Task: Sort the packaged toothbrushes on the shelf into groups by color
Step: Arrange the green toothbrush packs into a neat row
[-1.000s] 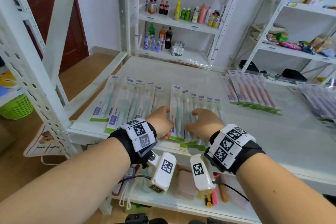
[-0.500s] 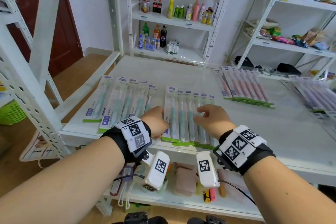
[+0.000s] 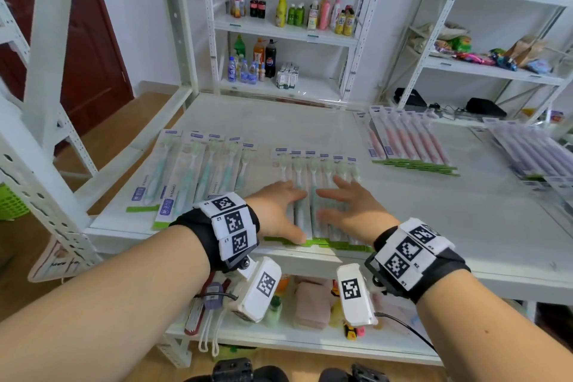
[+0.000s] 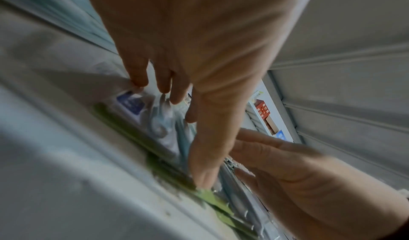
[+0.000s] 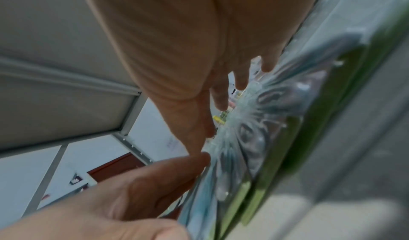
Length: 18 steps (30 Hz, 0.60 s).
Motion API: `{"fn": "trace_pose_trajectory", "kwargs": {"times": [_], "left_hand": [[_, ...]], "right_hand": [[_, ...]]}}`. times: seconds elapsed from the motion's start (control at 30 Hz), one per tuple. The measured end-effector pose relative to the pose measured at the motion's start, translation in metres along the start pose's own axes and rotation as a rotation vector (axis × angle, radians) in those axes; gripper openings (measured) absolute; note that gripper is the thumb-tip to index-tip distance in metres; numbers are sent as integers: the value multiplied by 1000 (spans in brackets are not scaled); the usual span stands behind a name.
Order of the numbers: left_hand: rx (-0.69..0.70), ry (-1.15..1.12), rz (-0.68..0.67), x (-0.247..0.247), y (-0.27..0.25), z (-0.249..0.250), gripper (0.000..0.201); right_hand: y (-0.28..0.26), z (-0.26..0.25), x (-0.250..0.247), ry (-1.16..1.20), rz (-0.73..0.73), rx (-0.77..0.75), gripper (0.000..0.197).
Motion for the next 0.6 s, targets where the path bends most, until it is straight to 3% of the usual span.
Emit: {"fn": "trace_pose_trajectory", "kwargs": {"times": [0.2, 0.6], "left_hand": [[25, 33, 17, -1, 6, -1, 98], [28, 6, 35, -3, 6, 0, 96]], "right_hand": [[-2, -13, 16, -174, -104, -87, 50], [-2, -15, 16, -196, -136, -82, 51]]}}
Point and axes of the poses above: each hand's wrist, its own y-axis towards the middle knuckle, its own x-axis out of the palm, z = x × y, the point moved 7 cm from there along y, towards the middle knuckle, and after that the axes turned 9 degrees about x, right-handed, at the moved point
